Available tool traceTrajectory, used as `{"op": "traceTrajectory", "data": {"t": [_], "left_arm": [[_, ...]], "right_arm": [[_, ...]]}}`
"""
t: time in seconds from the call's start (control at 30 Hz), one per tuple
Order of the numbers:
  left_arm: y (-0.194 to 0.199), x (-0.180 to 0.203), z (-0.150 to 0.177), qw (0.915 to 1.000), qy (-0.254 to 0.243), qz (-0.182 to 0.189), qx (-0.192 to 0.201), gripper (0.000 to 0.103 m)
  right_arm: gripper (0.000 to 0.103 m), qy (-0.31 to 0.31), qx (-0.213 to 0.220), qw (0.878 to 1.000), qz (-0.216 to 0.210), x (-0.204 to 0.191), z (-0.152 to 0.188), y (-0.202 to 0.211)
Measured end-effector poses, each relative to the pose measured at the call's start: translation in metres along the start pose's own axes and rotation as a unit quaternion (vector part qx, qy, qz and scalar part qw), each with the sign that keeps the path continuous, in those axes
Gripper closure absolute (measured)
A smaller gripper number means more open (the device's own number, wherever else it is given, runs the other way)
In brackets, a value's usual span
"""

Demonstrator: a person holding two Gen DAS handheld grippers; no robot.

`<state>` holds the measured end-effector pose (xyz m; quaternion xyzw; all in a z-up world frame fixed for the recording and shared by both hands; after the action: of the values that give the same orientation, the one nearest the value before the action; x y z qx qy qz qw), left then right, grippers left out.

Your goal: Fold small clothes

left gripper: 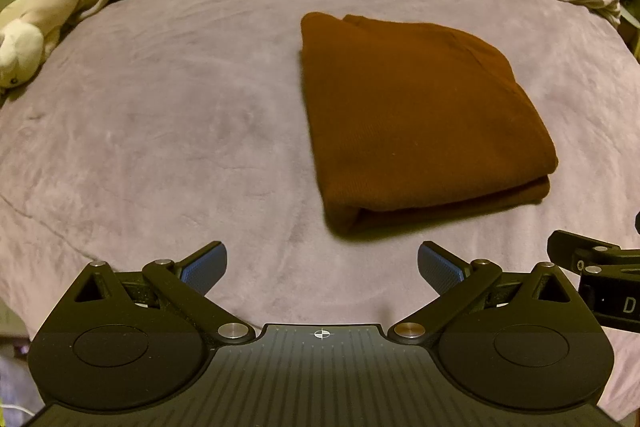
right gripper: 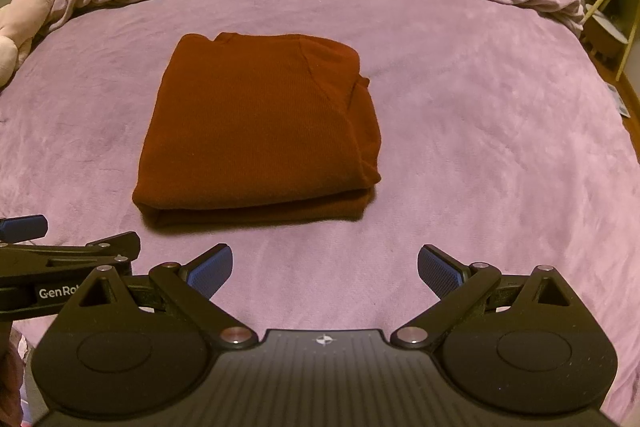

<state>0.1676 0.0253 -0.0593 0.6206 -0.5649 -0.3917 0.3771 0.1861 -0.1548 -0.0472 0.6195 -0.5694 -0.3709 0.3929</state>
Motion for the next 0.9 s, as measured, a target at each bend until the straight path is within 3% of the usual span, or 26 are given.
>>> {"op": "traceTrajectory", "data": {"t": [0.9], "left_arm": [[-0.0006,0.0014,0.0010,1.0000,0.000,0.005,-0.001,0.000]], "right_arm": [[0.004,0.001,0.002,1.000,0.001,-0.0011,0.0009,0.0003]]}}
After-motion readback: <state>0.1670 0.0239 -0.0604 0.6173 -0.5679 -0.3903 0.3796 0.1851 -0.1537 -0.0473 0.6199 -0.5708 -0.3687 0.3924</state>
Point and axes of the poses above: each gripper's, at about its wrist camera, not at the fingertips, and y roughly against the way its jaws point, x to its right, z to its underside, the point moved 7 cm from there along -y, roughly the way its jaws point, and after that the axes turned 2 degrees about -x, right-handed, at the moved point
